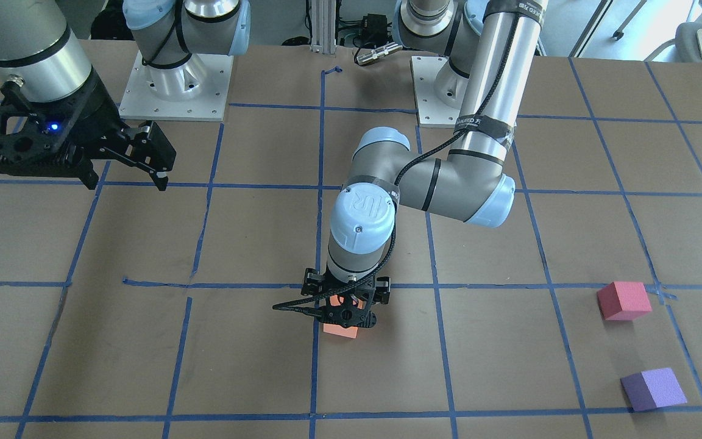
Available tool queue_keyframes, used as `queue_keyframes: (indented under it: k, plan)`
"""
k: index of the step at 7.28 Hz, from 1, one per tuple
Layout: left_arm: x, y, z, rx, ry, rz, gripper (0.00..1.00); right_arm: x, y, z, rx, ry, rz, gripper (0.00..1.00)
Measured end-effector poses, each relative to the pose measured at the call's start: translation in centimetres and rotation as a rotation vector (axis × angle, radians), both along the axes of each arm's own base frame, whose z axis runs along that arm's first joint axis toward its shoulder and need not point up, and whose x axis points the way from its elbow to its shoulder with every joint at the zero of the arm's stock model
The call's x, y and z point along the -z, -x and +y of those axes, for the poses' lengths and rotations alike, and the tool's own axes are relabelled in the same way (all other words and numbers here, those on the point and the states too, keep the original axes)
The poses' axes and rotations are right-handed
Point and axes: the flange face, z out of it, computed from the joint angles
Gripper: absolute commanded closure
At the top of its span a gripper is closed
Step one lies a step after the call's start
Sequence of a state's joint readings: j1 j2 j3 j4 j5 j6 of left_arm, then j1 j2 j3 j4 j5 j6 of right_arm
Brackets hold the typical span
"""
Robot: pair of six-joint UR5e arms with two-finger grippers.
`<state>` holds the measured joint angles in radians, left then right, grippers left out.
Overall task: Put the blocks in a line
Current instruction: 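Reach the left gripper to the orange cube and grasp it, then carry the orange cube with the left gripper between purple and pink cubes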
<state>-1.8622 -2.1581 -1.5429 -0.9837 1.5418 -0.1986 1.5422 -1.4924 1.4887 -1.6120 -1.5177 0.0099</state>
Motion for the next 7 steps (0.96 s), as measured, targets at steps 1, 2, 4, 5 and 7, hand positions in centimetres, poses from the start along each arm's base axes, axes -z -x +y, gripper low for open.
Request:
queue_keyframes:
  k: [1,2,4,5,7]
  plan:
    - [0.8,0.0,-0.1,-0.001,-0.01,-0.004,0.73,0.1,0.0,0.1,0.0,-0.002,-0.005,0.0]
    - [1.2,0.1,-0.2,0.002,-0.014,-0.005,0.73,0.1,0.0,0.2,0.001,-0.004,-0.006,0.0]
    - [0.3,-0.5,-0.7,0.014,0.004,-0.015,0.73,0.4,0.0,0.7,0.003,-0.011,-0.005,0.0]
    - [-0.9,-2.6,-1.5,-0.008,0.024,-0.033,0.73,0.6,0.0,0.9,0.003,-0.014,-0.005,0.0]
    - [-4.3,-10.1,-4.1,-0.111,0.064,-0.04,0.71,0.6,0.0,1.2,0.003,-0.014,-0.004,0.0]
